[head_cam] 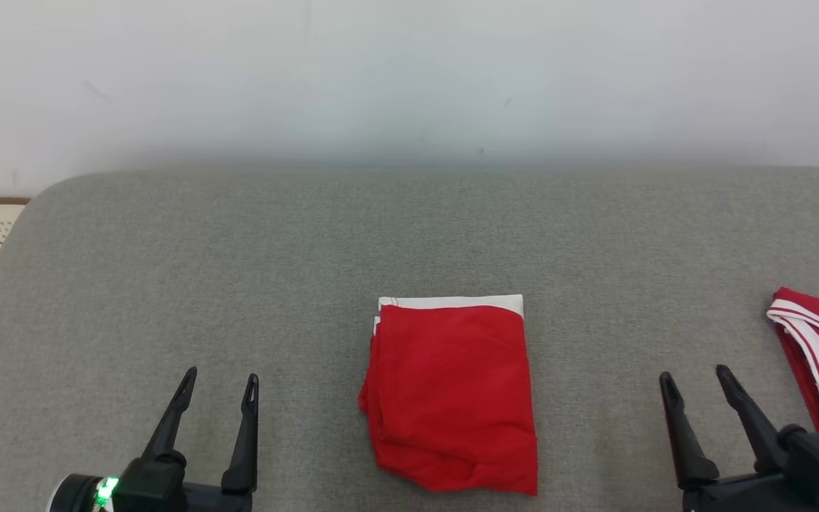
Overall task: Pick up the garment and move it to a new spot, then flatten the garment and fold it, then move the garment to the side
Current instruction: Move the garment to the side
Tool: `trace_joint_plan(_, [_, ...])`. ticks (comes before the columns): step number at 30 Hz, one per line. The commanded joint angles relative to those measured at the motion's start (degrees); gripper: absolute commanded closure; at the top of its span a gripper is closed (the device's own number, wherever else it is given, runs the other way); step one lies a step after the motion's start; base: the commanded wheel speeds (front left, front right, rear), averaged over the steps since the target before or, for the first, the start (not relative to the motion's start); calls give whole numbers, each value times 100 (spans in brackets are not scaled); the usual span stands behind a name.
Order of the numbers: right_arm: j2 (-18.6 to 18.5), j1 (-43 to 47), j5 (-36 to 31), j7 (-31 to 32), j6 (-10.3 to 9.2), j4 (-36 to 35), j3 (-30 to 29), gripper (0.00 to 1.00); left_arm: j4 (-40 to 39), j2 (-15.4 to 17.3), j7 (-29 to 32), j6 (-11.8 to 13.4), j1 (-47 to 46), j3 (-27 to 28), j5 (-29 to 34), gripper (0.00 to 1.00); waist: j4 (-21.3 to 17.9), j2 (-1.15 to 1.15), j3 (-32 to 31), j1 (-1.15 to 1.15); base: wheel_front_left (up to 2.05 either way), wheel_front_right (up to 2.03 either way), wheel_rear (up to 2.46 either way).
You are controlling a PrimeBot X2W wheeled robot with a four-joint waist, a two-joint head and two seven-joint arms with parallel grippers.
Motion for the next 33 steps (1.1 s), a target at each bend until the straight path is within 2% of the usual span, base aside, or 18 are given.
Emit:
trace_joint_plan(1, [-116, -146, 67, 57, 2, 101, 132, 0, -19, -2, -48, -2, -51, -22, -31, 0, 114, 0, 79, 0, 0, 0, 0])
trace_joint_plan(9, [-494, -672, 427, 232, 2, 966, 926, 0, 55, -129, -128, -22, -233, -151, -34, 0, 548, 0, 422, 0, 0, 0, 0])
trace_joint_plan(16, [-658, -1022, 767, 319, 2, 1811, 1412, 0, 151, -260, -205, -32, -350, -241, -57, 0, 871, 0, 685, 0, 0, 0, 0])
trace_joint_plan(27, [-723, -1685, 1189, 385, 2, 2858, 1954, 0, 300, -430, -284, -73, -572, -340, -35, 0, 1211, 0, 978, 0, 0, 0, 0])
trace_joint_plan(28, [-706, -1717, 1242, 403, 2, 2918, 2006, 24, 309, -435, -285, -72, -579, -341, -31, 0, 1218, 0, 984, 0, 0, 0, 0])
trace_joint_plan(29, [-711, -1747, 1269, 414, 2, 2963, 2050, 65, 315, -442, -289, -68, -583, -338, -27, 0, 1221, 0, 990, 0, 0, 0, 0])
trace_joint_plan(30, [-711, -1777, 1300, 410, 2, 2999, 2081, 92, 318, -448, -292, -60, -582, -332, -24, 0, 1217, 0, 995, 0, 0, 0, 0])
trace_joint_plan(31, [-711, -1787, 1329, 418, 2, 3022, 2104, 100, 314, -452, -294, -56, -582, -324, -18, 0, 1208, 0, 1001, 0, 0, 0, 0])
trace_joint_plan(33, [-722, -1812, 1346, 383, -2, 3029, 2099, 100, 301, -441, -298, -56, -574, -311, -5, 0, 1166, 0, 1010, 0, 0, 0, 0])
